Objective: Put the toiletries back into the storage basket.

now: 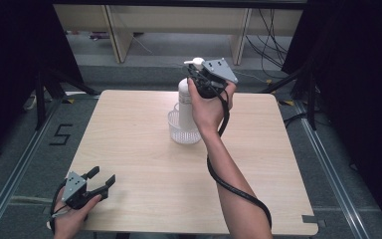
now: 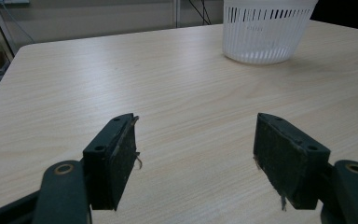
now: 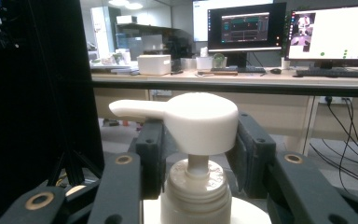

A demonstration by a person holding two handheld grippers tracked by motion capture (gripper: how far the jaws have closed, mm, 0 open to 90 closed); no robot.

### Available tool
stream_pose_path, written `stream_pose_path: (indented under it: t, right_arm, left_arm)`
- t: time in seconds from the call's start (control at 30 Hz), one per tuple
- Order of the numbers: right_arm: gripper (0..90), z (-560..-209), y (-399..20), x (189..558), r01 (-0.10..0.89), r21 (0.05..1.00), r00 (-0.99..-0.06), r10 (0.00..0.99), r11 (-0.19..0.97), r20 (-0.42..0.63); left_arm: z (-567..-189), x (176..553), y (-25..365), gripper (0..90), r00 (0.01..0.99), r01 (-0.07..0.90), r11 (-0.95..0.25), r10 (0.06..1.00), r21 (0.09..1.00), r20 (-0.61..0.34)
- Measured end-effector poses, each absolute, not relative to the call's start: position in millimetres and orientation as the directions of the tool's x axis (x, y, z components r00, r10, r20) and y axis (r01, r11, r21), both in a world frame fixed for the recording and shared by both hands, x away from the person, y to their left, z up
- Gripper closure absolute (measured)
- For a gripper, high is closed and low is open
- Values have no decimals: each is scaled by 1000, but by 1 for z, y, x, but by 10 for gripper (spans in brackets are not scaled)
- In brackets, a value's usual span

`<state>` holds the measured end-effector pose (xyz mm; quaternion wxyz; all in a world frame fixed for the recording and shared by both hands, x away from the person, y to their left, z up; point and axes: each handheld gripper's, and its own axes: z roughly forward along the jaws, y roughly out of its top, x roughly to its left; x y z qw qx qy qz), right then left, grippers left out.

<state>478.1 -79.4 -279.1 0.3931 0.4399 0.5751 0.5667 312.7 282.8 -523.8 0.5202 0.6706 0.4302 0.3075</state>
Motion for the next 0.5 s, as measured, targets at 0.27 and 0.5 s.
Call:
stream_pose_path:
  t: [0.27, 0.5]
  right_arm:
    - [602, -279, -77, 481, 67, 997, -307, 951, -29, 49]
    - [602, -280, -74, 484, 72, 997, -309, 949, -34, 55]
  left_arm:
    - [-524, 313, 283, 296, 441, 257, -89, 897, 962, -35]
    - [-524, 313, 283, 296, 443, 255, -91, 896, 963, -33]
